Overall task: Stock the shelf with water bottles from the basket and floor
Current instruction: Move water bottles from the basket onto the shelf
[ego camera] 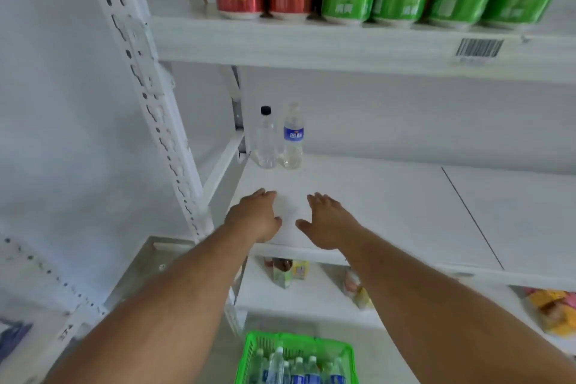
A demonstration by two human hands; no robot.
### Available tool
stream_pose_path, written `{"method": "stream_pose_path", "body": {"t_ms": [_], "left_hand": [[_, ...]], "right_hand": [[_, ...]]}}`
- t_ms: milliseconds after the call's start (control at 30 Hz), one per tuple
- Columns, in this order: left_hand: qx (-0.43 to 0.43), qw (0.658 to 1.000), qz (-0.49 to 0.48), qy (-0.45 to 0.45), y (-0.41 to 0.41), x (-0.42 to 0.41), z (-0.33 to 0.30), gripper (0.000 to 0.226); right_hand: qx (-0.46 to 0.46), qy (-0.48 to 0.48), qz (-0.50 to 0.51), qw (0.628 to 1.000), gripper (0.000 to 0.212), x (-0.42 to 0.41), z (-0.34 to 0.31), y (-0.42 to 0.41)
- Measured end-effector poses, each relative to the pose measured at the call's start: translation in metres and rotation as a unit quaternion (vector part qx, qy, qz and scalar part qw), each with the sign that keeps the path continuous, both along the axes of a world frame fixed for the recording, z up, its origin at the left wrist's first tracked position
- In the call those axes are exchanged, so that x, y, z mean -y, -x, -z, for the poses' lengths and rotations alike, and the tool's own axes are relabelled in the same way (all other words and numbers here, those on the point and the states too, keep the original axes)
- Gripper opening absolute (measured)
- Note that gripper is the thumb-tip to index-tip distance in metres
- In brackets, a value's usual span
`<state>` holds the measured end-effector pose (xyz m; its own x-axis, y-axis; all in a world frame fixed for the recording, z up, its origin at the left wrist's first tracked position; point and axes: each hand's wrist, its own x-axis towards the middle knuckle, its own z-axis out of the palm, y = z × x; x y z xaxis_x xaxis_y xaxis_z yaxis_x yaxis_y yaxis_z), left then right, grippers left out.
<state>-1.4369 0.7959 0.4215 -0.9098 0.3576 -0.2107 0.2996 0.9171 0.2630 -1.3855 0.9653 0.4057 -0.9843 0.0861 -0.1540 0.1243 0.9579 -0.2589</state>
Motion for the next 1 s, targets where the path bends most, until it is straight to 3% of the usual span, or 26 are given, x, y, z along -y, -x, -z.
{"method": "stream_pose_path", "body": {"t_ms": [300, 500, 1000], "left_hand": [[0.059, 0.998, -0.003, -0.017, -0.136, -0.012, 0.051, 0.059], [0.140, 0.990, -0.002, 0.020, -0.202, -0.014, 0.109, 0.073], [0.317, 0.946, -0.060, 0.004, -0.211, 0.034, 0.256, 0.074]], "right_hand": [[0.056, 0.046, -0.031, 0.997, 0.069, -0.006, 0.047, -0.146], [0.133, 0.081, 0.017, 0.988, 0.071, -0.022, 0.095, -0.215], [0.294, 0.138, 0.181, 0.928, 0.070, -0.010, 0.232, -0.246]]}}
